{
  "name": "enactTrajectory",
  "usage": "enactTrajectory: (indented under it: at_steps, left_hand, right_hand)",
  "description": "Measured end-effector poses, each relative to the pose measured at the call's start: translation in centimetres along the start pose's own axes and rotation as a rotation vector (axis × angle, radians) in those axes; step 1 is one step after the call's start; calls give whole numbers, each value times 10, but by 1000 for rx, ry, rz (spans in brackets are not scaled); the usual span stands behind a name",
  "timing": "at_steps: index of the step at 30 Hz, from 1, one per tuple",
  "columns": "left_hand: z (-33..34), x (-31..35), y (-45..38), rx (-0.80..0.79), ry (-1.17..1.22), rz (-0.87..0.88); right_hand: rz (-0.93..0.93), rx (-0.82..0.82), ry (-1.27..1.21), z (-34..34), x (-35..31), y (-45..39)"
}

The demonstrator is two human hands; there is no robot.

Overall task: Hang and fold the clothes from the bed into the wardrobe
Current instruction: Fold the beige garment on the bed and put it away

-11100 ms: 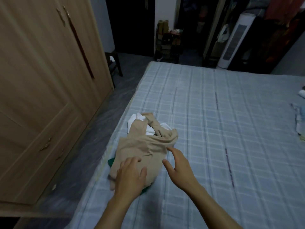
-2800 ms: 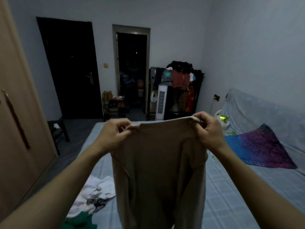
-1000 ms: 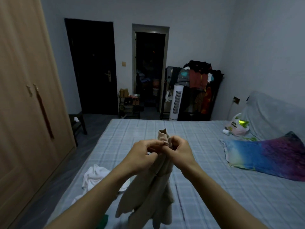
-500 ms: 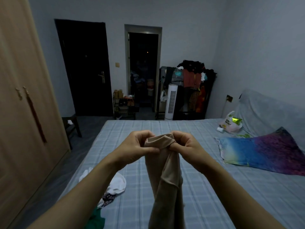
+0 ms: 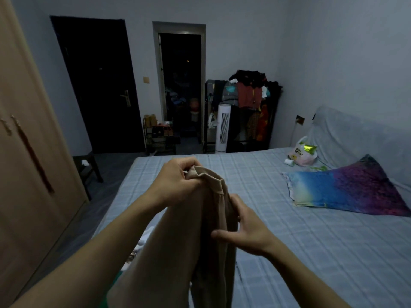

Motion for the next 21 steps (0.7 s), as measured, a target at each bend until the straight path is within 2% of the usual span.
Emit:
enactTrajectory:
  at_steps: [4,6,11,16,21]
  left_hand:
    - [-11,2,1,37,-52,5]
    - [-15,2,3,26,-55,3]
    - [-32,-2,12,22,-58,-6]
    - [-50,-14,25,73,-2,-56]
    - [-48,-14,34,135,112,-82]
  right_hand:
    - [15,106,69,17,16,5]
    - [37,169,21,21,21,2]
    - [56,209,11,25,30,-6]
    - [-16,286,17,0,23,-8]
    - [-80,279,-71,-36,15,-2]
Point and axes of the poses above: each hand's wrist, its own y-axis away from the middle knuckle, its own z-axis out of the palm, x = y × z, the point moved 7 cm from there along -y, towards the middle knuckle, and after that the axes turned 1 degree about -y, right-handed, at the moved point
